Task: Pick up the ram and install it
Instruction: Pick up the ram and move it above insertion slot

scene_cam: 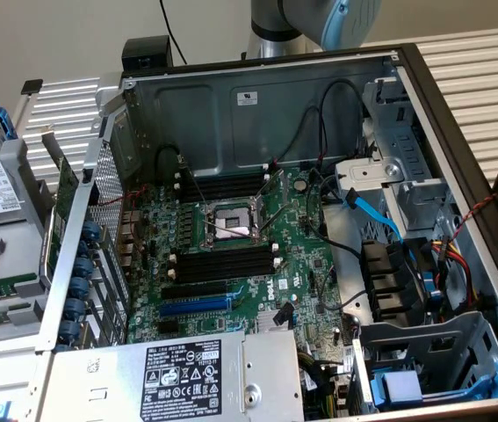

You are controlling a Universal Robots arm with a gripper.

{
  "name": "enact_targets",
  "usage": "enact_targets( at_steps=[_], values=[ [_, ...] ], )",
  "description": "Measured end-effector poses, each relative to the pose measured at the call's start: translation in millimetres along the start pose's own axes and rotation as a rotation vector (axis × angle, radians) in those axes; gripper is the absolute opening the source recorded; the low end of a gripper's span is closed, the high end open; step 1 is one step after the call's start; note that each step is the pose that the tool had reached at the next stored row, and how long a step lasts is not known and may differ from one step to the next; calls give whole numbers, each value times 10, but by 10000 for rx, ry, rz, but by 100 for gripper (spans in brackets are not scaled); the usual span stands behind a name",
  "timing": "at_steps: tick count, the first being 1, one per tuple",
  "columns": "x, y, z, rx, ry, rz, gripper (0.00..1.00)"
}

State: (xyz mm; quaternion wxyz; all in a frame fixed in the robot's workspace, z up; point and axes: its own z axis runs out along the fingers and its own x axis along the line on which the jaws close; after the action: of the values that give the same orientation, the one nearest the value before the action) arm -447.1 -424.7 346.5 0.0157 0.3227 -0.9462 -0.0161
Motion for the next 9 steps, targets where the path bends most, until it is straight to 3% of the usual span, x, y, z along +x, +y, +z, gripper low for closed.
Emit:
enact_targets(
  at_steps=[9],
  values=[
    [0, 0, 3, 37, 59, -1629, 11]
  ],
)
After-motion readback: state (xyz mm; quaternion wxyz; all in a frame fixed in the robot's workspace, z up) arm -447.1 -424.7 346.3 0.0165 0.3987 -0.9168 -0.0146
